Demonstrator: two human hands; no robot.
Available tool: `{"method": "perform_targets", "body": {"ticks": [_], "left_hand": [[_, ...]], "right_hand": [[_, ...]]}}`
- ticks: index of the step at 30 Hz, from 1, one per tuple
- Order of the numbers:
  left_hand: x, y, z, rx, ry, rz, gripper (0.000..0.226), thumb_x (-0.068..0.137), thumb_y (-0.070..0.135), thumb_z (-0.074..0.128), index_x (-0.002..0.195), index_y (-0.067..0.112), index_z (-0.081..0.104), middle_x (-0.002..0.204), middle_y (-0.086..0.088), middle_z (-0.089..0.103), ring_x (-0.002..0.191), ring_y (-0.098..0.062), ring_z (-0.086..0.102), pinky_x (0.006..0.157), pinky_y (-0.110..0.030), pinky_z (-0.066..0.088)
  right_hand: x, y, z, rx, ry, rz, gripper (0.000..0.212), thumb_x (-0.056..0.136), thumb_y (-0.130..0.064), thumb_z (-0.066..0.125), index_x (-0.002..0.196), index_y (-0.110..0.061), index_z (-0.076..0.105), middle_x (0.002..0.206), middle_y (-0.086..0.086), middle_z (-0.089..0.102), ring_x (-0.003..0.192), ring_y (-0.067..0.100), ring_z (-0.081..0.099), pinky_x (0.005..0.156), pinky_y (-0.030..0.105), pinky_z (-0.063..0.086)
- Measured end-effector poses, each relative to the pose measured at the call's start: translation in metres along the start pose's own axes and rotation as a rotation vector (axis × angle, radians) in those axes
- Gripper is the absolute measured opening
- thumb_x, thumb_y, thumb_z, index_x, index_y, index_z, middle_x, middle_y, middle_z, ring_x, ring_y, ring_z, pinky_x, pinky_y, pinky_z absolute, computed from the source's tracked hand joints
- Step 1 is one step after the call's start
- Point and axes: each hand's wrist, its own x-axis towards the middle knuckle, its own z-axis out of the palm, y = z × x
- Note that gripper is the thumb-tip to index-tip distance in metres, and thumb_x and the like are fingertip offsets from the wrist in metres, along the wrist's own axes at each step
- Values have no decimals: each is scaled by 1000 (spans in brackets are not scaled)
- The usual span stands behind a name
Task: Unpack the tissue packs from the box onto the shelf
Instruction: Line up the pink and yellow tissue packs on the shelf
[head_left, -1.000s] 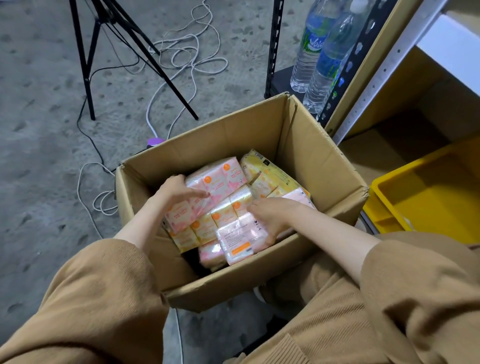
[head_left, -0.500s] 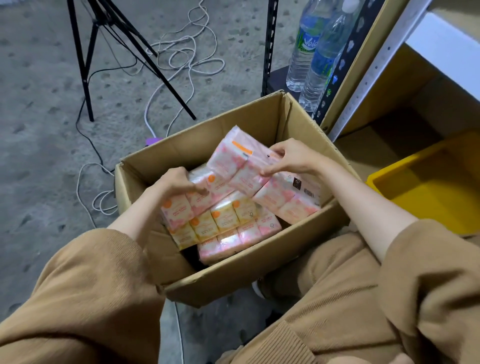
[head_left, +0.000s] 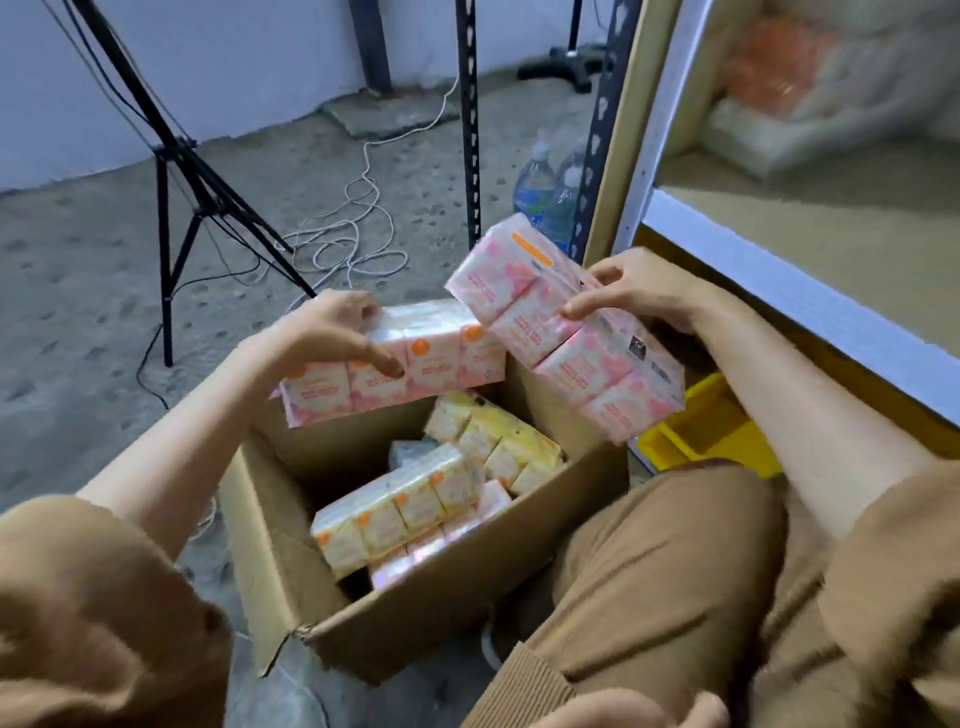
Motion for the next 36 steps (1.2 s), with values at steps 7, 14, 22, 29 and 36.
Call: {"method": "perform_targets", "body": {"ticks": [7,14,22,29,36], "left_hand": [[-6,116,-46,67,188,275,79,63,38,82,130,17,46,121,-4,56,93,-17,50,75,-29,43],[-2,252,-51,164,331,577,84,64,42,80,133,13,42,130,-7,52,117,-26,50,86,-33,43],[28,387,-15,199,348,856,81,66,34,81,131,3,43,131,-17,47,123,-32,43,100,-39,37],[52,449,32,274,307,920,79,70,38,76,135,8,41,133,-13,48,125,-30,46,101,-37,38],[81,462,52,336,-25,824,91,80,30,71,150,12,16,157,-11,20,143,-27,24,115,-34,23]], "right_hand": [[-100,-4,-120,-138,295,67,122,8,-69,76,98,11,60,80,22,57,76,20,51,71,32,35],[-202,26,-204,-248,557,255,66,45,-49,84,90,-4,71,95,20,70,87,34,65,68,32,39],[-280,90,-247,-315,708,570,49,61,-40,82,88,-2,68,82,13,63,74,26,53,62,31,35],[-302,132,-253,-383,649,764,44,58,-37,83,67,-8,52,65,6,49,55,18,40,49,28,25],[-295,171,-246,-354,548,838,52,57,-26,82,93,7,64,71,9,55,63,23,47,48,27,26]]}}
